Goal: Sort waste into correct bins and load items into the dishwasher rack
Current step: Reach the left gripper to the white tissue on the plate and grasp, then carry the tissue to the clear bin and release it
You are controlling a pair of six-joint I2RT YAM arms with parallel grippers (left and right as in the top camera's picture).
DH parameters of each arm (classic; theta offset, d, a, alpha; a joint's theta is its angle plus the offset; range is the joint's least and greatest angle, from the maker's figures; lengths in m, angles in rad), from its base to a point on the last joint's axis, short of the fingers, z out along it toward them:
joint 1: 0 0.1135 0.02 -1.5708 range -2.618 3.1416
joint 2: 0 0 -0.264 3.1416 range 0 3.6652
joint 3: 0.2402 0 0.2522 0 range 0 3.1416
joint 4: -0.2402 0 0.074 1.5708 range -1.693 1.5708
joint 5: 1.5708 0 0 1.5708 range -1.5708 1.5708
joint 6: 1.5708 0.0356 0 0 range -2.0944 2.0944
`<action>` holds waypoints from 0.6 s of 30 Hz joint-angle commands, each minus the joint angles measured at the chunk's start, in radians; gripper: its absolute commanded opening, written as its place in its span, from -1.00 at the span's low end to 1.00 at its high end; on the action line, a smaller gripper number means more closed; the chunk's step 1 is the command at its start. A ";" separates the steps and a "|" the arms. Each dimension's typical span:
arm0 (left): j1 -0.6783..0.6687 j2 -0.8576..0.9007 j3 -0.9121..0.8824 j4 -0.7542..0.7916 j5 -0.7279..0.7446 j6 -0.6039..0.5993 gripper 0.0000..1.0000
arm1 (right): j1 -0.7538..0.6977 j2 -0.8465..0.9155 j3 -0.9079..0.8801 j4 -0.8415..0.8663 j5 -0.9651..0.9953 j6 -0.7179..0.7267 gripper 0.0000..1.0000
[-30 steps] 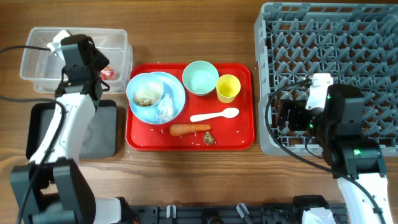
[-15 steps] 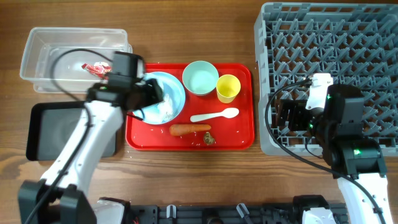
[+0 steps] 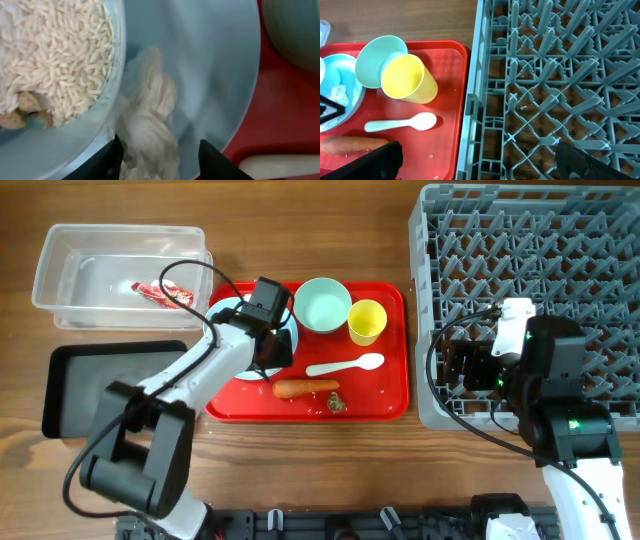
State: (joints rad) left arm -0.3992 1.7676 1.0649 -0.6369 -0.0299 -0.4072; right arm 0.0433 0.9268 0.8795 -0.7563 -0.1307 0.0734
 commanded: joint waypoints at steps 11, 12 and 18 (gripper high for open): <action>-0.002 -0.053 0.042 -0.060 -0.021 0.011 -0.92 | 0.004 0.001 0.023 -0.002 -0.013 -0.018 0.99; -0.002 -0.080 0.058 -0.079 -0.021 0.011 -0.92 | 0.004 0.001 0.023 -0.002 -0.013 -0.018 0.99; 0.044 -0.335 0.109 -0.076 -0.150 0.011 -0.92 | 0.004 0.001 0.023 -0.002 -0.013 -0.018 1.00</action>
State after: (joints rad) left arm -0.3958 1.5738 1.1381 -0.7406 -0.0563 -0.4007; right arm 0.0433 0.9268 0.8795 -0.7589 -0.1307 0.0734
